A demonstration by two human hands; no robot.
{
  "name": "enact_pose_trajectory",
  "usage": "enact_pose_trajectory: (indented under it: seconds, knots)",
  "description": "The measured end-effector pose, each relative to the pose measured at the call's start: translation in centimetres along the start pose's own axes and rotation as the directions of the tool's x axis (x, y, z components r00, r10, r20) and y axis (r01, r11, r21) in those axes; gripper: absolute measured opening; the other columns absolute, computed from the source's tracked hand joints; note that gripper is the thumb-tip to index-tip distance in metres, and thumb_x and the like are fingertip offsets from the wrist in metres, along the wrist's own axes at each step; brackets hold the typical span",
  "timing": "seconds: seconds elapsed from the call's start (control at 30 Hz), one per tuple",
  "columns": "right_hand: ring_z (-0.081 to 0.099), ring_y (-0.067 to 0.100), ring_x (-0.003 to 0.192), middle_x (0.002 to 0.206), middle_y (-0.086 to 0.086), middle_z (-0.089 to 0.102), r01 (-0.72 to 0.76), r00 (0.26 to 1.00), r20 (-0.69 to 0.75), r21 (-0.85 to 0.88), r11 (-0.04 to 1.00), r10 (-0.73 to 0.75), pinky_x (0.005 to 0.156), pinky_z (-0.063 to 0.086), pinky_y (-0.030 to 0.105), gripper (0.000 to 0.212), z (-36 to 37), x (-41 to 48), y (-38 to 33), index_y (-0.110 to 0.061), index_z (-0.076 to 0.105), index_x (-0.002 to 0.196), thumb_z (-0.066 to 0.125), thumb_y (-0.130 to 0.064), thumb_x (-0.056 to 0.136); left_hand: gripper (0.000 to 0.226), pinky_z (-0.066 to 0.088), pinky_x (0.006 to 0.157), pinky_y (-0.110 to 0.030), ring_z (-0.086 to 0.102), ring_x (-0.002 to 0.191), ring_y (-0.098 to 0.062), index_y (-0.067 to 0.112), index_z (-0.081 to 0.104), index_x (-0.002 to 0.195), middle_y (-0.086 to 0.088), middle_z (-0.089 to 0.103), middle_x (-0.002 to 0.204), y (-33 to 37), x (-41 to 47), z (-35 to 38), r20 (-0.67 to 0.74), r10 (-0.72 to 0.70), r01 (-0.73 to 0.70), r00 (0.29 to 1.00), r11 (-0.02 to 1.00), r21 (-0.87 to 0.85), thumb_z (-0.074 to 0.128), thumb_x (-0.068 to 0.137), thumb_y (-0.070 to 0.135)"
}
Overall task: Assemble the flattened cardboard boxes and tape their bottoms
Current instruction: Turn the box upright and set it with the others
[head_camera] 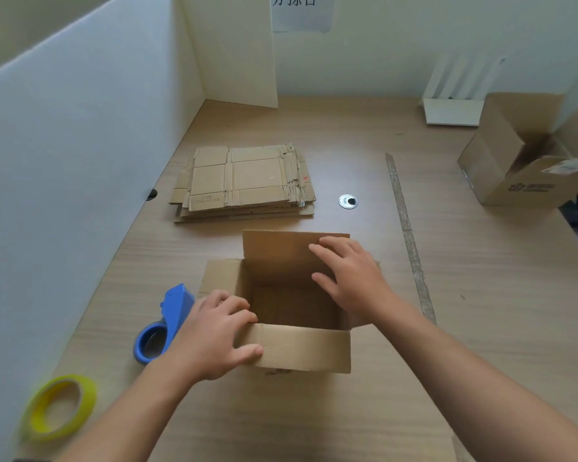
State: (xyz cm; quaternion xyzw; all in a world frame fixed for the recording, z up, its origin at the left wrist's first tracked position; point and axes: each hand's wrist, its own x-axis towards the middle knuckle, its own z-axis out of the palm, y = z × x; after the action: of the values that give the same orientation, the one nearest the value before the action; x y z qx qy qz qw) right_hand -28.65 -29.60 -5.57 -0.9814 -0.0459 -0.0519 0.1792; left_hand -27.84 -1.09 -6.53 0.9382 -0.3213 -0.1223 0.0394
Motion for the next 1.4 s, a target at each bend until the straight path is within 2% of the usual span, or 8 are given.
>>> enact_pose_trajectory:
  seconds: [0.33, 0.67, 0.93, 1.07, 1.13, 1.2, 1.27, 1.4]
  knots:
    - [0.036, 0.016, 0.137, 0.148, -0.011, 0.044, -0.234, 0.966, 0.13, 0.059, 0.97, 0.225, 0.112, 0.023, 0.035, 0.048, 4.2, 1.4, 2.6, -0.035, 0.047, 0.143, 0.055, -0.047, 0.097, 0.038, 0.056, 0.081, -0.05, 0.043, 0.116, -0.031, 0.019, 0.068, 0.084, -0.007, 0.062, 0.118, 0.8, 1.2, 2.5, -0.275, -0.027, 0.017, 0.961, 0.999, -0.041, 0.09, 0.063, 0.042]
    - [0.058, 0.021, 0.105, 0.107, -0.002, 0.069, -0.361, 0.933, 0.105, 0.254, 0.897, 0.345, 0.086, 0.042, 0.033, 0.031, 4.8, 2.3, 2.4, -0.027, 0.073, 0.109, 0.051, -0.046, 0.1, 0.031, 0.056, 0.085, -0.047, 0.055, 0.114, -0.043, 0.014, 0.066, 0.078, 0.0, 0.065, 0.09, 1.4, 2.0, 4.6, -0.418, -0.053, -0.011, 0.907, 0.988, -0.151, 0.092, 0.064, 0.021]
    - [0.044, 0.021, 0.129, 0.137, -0.004, 0.056, -0.275, 0.961, 0.04, 0.241, 0.931, 0.274, 0.109, 0.036, 0.045, 0.036, 3.9, 1.5, 2.2, -0.025, 0.065, 0.13, 0.054, -0.041, 0.1, 0.042, 0.045, 0.104, -0.05, 0.04, 0.138, -0.031, 0.019, 0.069, 0.106, -0.002, 0.059, 0.125, 0.0, 0.7, 3.4, -0.32, -0.012, -0.023, 0.947, 0.994, -0.104, 0.072, 0.08, 0.051]
    - [0.043, 0.023, 0.131, 0.138, 0.002, 0.055, -0.218, 0.944, -0.177, 0.297, 0.93, 0.278, 0.111, 0.035, 0.043, 0.034, 2.4, 0.3, 2.5, -0.019, 0.064, 0.13, 0.061, -0.028, 0.098, 0.047, 0.032, 0.108, -0.041, 0.039, 0.132, -0.024, 0.02, 0.06, 0.125, -0.002, 0.05, 0.136, -1.0, 0.4, 2.2, -0.427, -0.361, 0.184, 0.829, 0.897, -0.402, 0.055, 0.089, 0.05]
    - [0.044, 0.024, 0.13, 0.137, 0.004, 0.055, -0.264, 0.885, -0.29, 0.332, 0.906, 0.364, 0.111, 0.031, 0.036, 0.035, 1.8, -0.9, 3.5, -0.018, 0.063, 0.131, 0.061, -0.022, 0.097, 0.043, 0.032, 0.104, -0.037, 0.043, 0.129, -0.025, 0.015, 0.054, 0.133, -0.007, 0.05, 0.134, -1.7, 0.3, 2.2, -0.316, -0.703, 0.343, 0.637, 0.626, -0.7, 0.058, 0.096, 0.039]
    - [0.046, 0.021, 0.128, 0.135, 0.003, 0.056, -0.378, 0.787, -0.302, 0.453, 0.807, 0.538, 0.108, 0.029, 0.029, 0.036, 1.4, -2.6, 5.0, -0.017, 0.06, 0.134, 0.059, -0.023, 0.099, 0.043, 0.037, 0.1, -0.035, 0.05, 0.125, -0.03, 0.008, 0.053, 0.133, -0.012, 0.055, 0.129, -2.1, 0.2, 2.7, -0.074, -0.833, 0.347, 0.549, 0.307, -0.886, 0.06, 0.097, 0.033]
    - [0.053, 0.017, 0.123, 0.128, -0.004, 0.059, -0.49, 0.691, -0.132, 0.636, 0.596, 0.71, 0.105, 0.038, 0.032, 0.037, 1.3, -4.4, 6.2, -0.019, 0.058, 0.134, 0.055, -0.033, 0.1, 0.034, 0.045, 0.093, -0.035, 0.058, 0.117, -0.029, 0.009, 0.061, 0.12, -0.004, 0.067, 0.115, -1.5, 0.1, 3.1, 0.117, -0.754, 0.32, 0.647, 0.129, -0.938, 0.06, 0.097, 0.035]
    - [0.068, 0.008, 0.106, 0.113, -0.006, 0.074, -0.492, 0.751, 0.346, 0.862, 0.126, 0.562, 0.081, 0.053, 0.026, 0.039, 2.1, -6.8, 5.7, -0.021, 0.067, 0.116, 0.049, -0.049, 0.097, 0.01, 0.047, 0.075, -0.026, 0.065, 0.093, -0.002, 0.035, 0.064, 0.103, 0.022, 0.069, 0.096, 0.3, 0.5, 3.1, 0.062, -0.597, 0.262, 0.8, 0.253, -0.931, 0.065, 0.094, 0.039]
